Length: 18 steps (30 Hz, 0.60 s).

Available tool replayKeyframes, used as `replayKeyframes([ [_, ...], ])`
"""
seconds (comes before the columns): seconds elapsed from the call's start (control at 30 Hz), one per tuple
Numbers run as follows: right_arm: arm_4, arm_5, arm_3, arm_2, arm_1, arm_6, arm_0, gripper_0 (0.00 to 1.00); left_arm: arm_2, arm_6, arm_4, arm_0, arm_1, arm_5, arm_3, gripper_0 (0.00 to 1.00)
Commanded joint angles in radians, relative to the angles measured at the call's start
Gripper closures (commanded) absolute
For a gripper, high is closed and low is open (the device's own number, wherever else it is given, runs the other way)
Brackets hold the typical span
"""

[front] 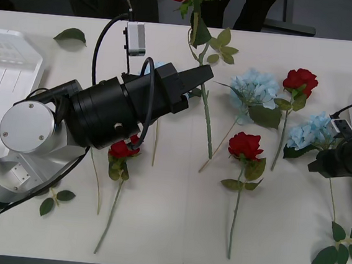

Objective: Place the red flowers into the right box and the blue flowers into the left box. If a person shows an open palm, hand one flower to the person first, then continue sorting.

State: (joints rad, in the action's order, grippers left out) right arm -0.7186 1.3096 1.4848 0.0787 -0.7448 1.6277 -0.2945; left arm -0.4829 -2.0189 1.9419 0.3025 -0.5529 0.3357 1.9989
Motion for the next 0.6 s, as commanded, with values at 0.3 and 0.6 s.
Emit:
replayKeyframes([
  [0.3,-0.252,0.036,0.026,-0.073,-0.142,0.081,-0.015,0.00,0.007,0.037,-0.017,0.035,0.010,-0.012,0.024,1.00],
  [0.6,-0.611,0.212,-0.009,-0.270,-0.220,0.302,-0.014,0.00,0.007,0.037,-0.017,0.035,0.011,-0.012,0.024,1.00],
])
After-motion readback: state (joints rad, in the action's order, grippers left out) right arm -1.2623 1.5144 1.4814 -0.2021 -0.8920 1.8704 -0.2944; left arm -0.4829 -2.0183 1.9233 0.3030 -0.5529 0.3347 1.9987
